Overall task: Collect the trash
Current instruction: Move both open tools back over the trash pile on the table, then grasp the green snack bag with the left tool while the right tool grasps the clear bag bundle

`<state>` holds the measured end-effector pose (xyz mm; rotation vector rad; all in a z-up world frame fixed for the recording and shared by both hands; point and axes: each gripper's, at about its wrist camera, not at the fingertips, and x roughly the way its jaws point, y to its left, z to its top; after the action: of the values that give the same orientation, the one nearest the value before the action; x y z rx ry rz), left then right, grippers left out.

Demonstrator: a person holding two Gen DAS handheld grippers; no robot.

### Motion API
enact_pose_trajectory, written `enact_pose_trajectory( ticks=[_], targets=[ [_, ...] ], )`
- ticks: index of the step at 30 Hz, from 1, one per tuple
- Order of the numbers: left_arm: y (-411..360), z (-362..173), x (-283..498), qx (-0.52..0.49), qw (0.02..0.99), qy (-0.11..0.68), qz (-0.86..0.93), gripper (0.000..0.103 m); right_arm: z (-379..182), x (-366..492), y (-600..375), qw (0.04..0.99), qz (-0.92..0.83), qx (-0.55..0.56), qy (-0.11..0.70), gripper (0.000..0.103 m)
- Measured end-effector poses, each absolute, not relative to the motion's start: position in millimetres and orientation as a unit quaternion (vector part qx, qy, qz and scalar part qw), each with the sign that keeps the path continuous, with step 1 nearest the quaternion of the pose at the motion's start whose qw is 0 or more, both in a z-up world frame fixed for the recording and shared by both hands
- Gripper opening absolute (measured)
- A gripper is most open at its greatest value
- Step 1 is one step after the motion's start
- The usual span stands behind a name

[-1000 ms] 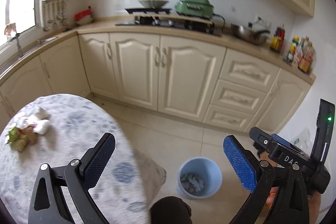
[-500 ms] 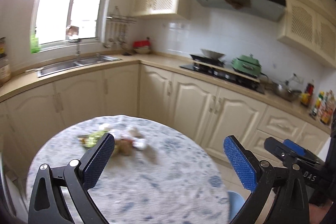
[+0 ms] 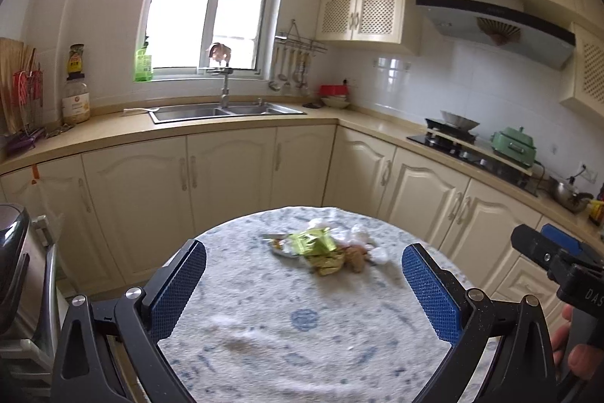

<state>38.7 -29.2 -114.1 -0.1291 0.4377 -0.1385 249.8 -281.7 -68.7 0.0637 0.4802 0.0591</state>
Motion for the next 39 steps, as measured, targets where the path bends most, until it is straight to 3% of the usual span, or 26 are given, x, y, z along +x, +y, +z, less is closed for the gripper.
enact_pose_trajectory(
  ticks=[6,16,23,33,34,36,37,39],
  targets=[
    [-26.9,-123.0,59.3,-0.059,0.969,0.231,-0.064,0.102,-86.6,276.0,-267.7,0.965,0.039,0.019,0.258,0.103],
    [-38.3,-138.4,177.9,-0.025,0.956,0.282,-0.076,0.102,-145.2,357.5,-279.9,0.943,0.026,0.017,0.332,0.103],
    [-53.8,-159.4,274.6,0.014,0.938,0.333,-0.095,0.102,-198.8,432.8,-298.8,0.913,0.038,0.026,0.405,0.088],
    [-64.1,-194.1,396.7,0.042,0.906,0.404,-0.119,0.1,-238.4,490.3,-310.4,0.889,0.067,0.026,0.453,0.084],
    [-62.2,-197.2,403.2,0.034,0.904,0.408,-0.125,0.095,-241.0,495.9,-308.9,0.885,0.079,0.024,0.459,0.084],
    [-56.9,-202.8,418.4,0.016,0.896,0.421,-0.137,0.075,-246.9,507.6,-301.4,0.878,0.09,0.002,0.47,0.082],
    [-52.8,-205.4,426.9,0.003,0.891,0.43,-0.146,0.057,-249.4,511.9,-297.7,0.875,0.097,-0.004,0.475,0.079],
    [-46.9,-203.9,436.0,-0.002,0.89,0.429,-0.153,0.054,-250.0,519.6,-295.5,0.871,0.113,0.002,0.477,0.074]
  ],
)
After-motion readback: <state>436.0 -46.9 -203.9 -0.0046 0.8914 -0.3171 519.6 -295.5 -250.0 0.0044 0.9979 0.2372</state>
